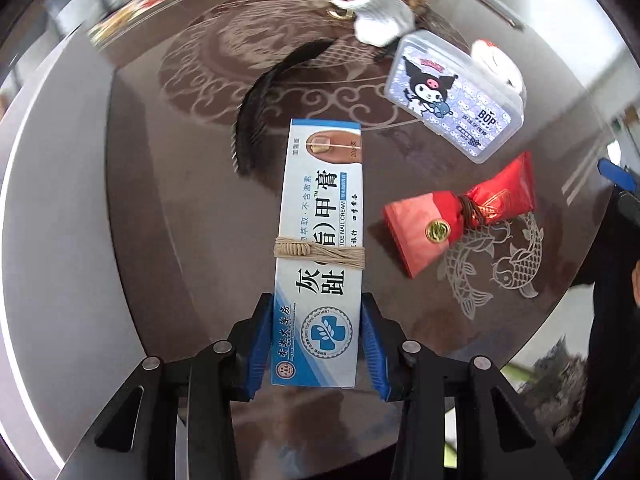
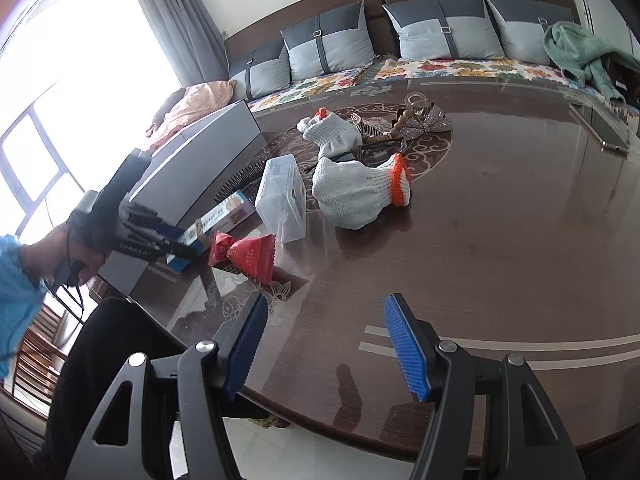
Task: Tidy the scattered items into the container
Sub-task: 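Lift the ointment box with the left tool while the right tool grasps the white glove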
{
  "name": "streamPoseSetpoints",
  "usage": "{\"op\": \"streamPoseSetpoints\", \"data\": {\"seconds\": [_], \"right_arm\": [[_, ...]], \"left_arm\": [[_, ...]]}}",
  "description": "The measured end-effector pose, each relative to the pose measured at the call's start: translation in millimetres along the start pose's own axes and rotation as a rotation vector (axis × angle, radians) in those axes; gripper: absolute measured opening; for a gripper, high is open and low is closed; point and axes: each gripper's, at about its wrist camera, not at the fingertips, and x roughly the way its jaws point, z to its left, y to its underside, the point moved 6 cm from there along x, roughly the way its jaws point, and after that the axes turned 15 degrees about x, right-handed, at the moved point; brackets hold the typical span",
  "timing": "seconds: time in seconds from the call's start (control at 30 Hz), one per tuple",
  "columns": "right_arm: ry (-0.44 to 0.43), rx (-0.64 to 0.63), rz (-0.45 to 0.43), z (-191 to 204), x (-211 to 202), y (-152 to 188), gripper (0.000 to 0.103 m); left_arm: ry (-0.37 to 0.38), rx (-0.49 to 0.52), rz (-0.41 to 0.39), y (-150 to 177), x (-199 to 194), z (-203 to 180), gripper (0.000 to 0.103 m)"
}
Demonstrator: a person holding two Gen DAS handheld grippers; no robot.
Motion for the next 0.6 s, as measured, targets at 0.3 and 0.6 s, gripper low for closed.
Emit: {"op": "streamPoseSetpoints", "data": {"seconds": [0.3, 0.6], "right_arm": [[-0.028, 0.203, 0.208, -17, 44, -68, 0.062], [-0.010, 0.745, 0.366, -51, 101, -103, 0.062]], "left_arm": [[-0.010, -0.064, -0.081, 16, -12, -11, 0.041], [-0.003, -0.094, -0.132, 3, -4, -24, 0.041]]}}
